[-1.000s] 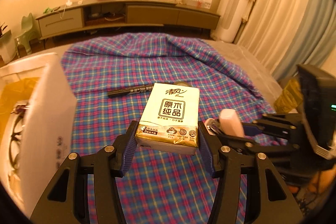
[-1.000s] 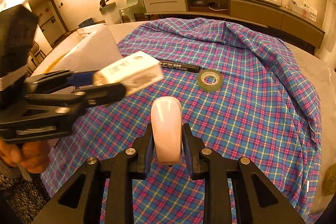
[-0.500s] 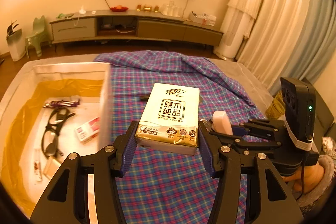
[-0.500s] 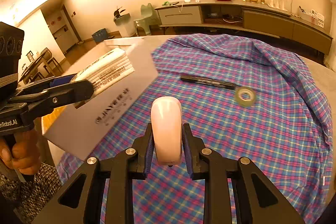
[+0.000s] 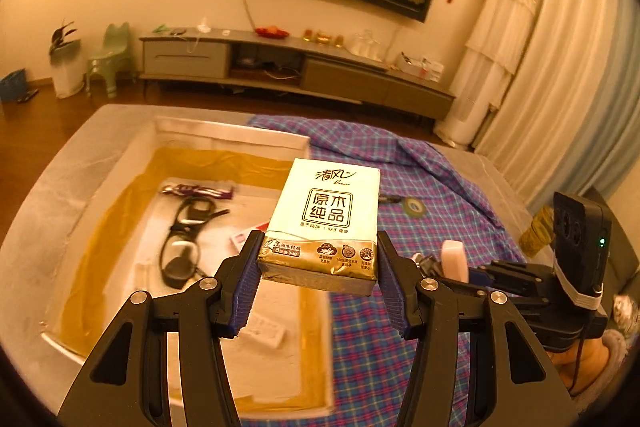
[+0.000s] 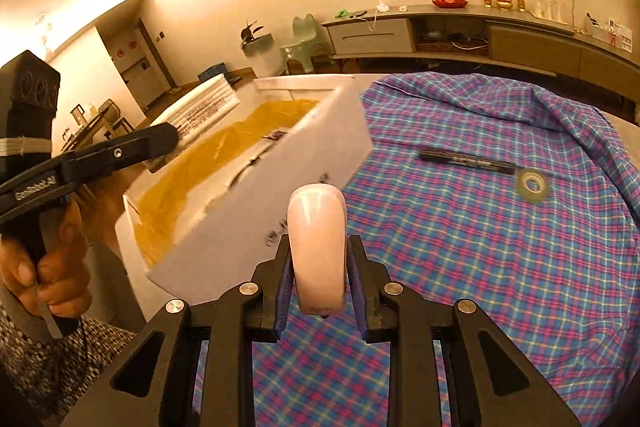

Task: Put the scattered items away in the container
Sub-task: 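Carry the tissue pack and stapler over the white box with both tools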

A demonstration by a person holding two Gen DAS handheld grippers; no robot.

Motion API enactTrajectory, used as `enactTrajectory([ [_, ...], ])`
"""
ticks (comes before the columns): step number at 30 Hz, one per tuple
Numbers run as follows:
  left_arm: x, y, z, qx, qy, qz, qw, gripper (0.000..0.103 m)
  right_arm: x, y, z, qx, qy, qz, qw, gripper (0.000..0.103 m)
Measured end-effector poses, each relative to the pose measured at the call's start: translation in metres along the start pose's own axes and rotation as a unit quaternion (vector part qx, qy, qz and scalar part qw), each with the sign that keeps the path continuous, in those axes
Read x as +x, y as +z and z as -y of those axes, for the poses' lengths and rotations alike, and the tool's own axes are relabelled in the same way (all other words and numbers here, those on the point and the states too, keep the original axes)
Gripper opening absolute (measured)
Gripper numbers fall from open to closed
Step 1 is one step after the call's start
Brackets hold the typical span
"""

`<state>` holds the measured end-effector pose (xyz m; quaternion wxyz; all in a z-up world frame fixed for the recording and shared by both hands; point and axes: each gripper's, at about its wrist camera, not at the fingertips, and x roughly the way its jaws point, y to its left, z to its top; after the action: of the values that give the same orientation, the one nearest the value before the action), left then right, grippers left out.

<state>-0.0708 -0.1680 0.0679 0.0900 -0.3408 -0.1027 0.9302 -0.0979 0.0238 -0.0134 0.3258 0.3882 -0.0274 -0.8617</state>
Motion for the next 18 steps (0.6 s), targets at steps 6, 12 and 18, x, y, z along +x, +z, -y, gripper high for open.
enactTrajectory([
  [6,-0.009,0.000,-0.027,-0.024,0.013,-0.002,0.9996,0.056,0.007,0.016,-0.031,-0.008,0.019,0.002,1.000,0.027],
  [12,-0.013,-0.002,-0.043,-0.032,0.023,-0.013,0.9991,0.056,0.013,0.036,-0.063,-0.039,0.020,0.004,0.999,0.027],
  [18,-0.009,-0.004,-0.053,-0.024,0.034,-0.029,0.9987,0.056,0.024,0.056,-0.077,-0.058,0.017,0.000,0.998,0.027],
])
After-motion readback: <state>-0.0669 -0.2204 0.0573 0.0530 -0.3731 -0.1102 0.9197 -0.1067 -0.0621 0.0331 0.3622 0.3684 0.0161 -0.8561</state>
